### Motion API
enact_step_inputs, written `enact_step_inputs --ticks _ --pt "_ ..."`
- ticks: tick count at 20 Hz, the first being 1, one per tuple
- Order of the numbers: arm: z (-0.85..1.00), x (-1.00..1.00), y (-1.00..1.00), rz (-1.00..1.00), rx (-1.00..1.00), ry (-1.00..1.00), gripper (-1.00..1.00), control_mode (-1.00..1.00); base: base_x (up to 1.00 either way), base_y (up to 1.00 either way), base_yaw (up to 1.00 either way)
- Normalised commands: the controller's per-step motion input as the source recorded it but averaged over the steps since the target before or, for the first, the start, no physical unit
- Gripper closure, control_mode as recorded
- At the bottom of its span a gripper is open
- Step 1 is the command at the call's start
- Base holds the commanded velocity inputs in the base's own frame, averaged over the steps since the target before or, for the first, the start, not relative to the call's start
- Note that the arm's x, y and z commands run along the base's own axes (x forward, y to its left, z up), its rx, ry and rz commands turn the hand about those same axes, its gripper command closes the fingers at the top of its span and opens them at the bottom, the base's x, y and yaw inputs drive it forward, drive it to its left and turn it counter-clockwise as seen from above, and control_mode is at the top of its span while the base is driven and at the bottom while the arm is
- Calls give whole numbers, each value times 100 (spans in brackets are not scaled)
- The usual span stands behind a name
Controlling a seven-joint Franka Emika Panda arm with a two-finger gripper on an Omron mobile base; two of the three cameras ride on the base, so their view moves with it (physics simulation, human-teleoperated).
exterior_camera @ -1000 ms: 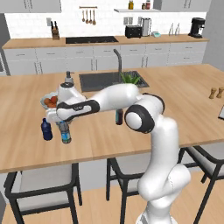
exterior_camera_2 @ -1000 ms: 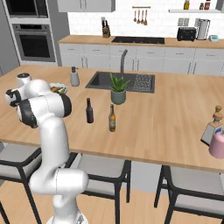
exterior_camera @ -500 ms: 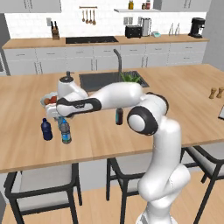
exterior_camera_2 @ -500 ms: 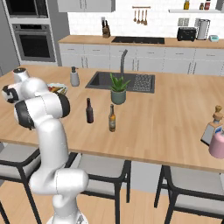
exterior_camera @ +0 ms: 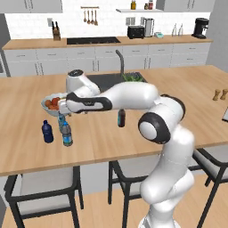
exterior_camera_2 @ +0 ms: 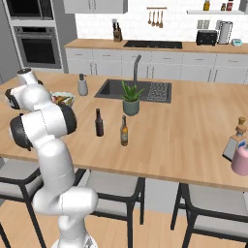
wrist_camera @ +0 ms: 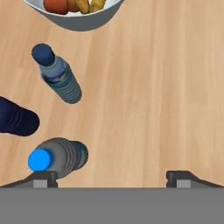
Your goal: Move the plastic bottles in the middle to the plastics group, and the glass bottles in the middle to the glass group.
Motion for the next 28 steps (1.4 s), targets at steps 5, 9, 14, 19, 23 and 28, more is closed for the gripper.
enact_step_inputs --ticks 5,9,14,19,23,28 --pt "0 -18 -99 -10 -2 4 -100 -100 0 0 0" --pt "15 -33 -100 -6 0 -2 -100 -100 0 0 0" --pt "21 -35 -99 -6 0 -3 -100 -100 0 0 0" --pt "15 -16 -91 -3 0 0 -100 -100 0 0 0" --pt "2 2 -71 4 0 0 -100 -100 0 0 0" --pt "0 35 -40 16 0 0 -100 -100 0 0 0"
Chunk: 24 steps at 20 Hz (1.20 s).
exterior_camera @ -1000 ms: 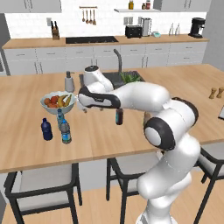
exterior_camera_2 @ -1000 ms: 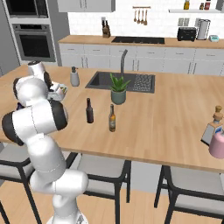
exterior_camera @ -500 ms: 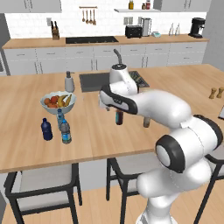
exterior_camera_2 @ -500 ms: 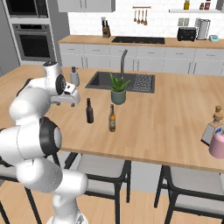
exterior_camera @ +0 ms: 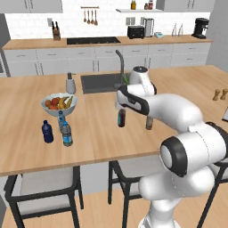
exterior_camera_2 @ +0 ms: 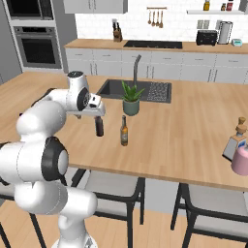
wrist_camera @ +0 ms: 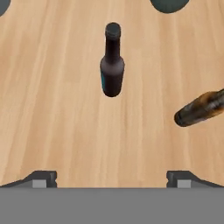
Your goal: Move the plastic bottles in the middle to the plastics group, and the glass bottles in the middle to the glass group.
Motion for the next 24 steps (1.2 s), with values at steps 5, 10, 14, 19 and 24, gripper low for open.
enact_step_inputs --ticks 5,10,14,19,24 --pt "2 61 -1 15 0 -11 -100 -100 0 0 0" --pt "0 39 1 7 1 0 -100 -100 0 0 0" --pt "-8 29 11 0 0 0 -100 -100 0 0 0" --pt "-19 26 8 0 0 0 -100 -100 0 0 0" --pt "-14 34 0 0 0 0 -100 -100 0 0 0"
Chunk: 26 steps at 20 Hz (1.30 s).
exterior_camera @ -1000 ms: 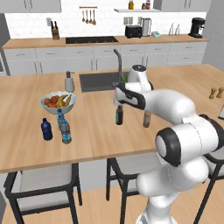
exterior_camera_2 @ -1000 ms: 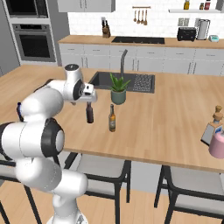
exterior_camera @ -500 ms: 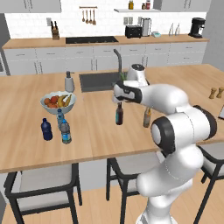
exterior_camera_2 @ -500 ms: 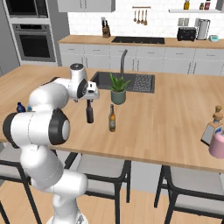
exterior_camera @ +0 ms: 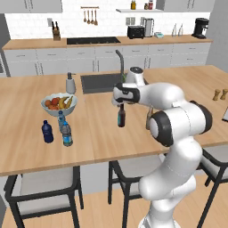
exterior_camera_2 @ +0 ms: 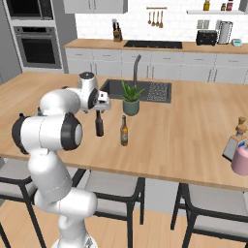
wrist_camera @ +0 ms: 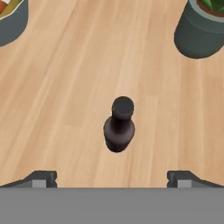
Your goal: Move the plastic bottles in the middle to the plastics group, and the glass bottles in the middle to the glass group.
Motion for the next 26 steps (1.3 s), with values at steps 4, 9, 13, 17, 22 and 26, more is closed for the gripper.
enact_step_inputs --ticks 4,9,13,17,22,26 --pt "-16 28 -1 0 0 0 -100 -100 0 0 0" --pt "-12 24 0 0 0 0 -100 -100 0 0 0" --pt "-14 17 0 0 0 0 -100 -100 0 0 0" --pt "-12 15 0 0 0 0 -100 -100 0 0 0" --pt "-13 11 0 0 0 0 -100 -100 0 0 0" --pt "-7 6 0 0 0 0 -100 -100 0 0 0"
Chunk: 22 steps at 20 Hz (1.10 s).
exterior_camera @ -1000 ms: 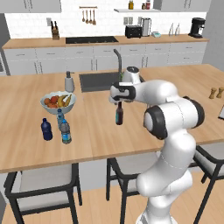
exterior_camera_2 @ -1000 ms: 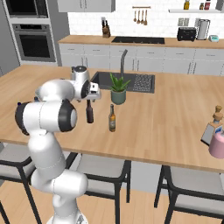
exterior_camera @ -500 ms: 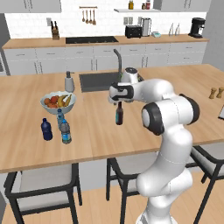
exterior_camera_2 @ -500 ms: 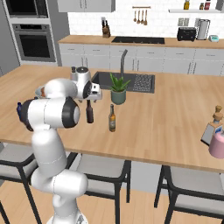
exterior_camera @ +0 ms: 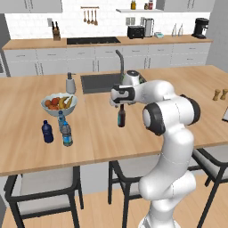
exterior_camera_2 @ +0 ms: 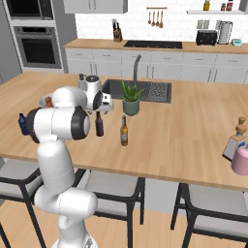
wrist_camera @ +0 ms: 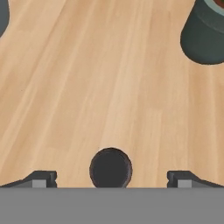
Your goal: Move the plastic bottles in the middle to the plastics group, and the glass bottles in the middle to the glass group.
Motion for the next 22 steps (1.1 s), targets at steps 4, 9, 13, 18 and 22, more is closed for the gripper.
enact_step_inputs --ticks 4,9,13,18,22 --pt "-3 8 0 0 0 0 -100 -100 0 0 0" --pt "-3 4 0 0 0 0 -100 -100 0 0 0" --pt "-8 0 0 0 0 -2 -100 -100 0 0 0" --pt "-11 0 0 0 0 -10 -100 -100 0 0 0" --pt "-6 0 1 0 0 -6 -100 -100 0 0 0"
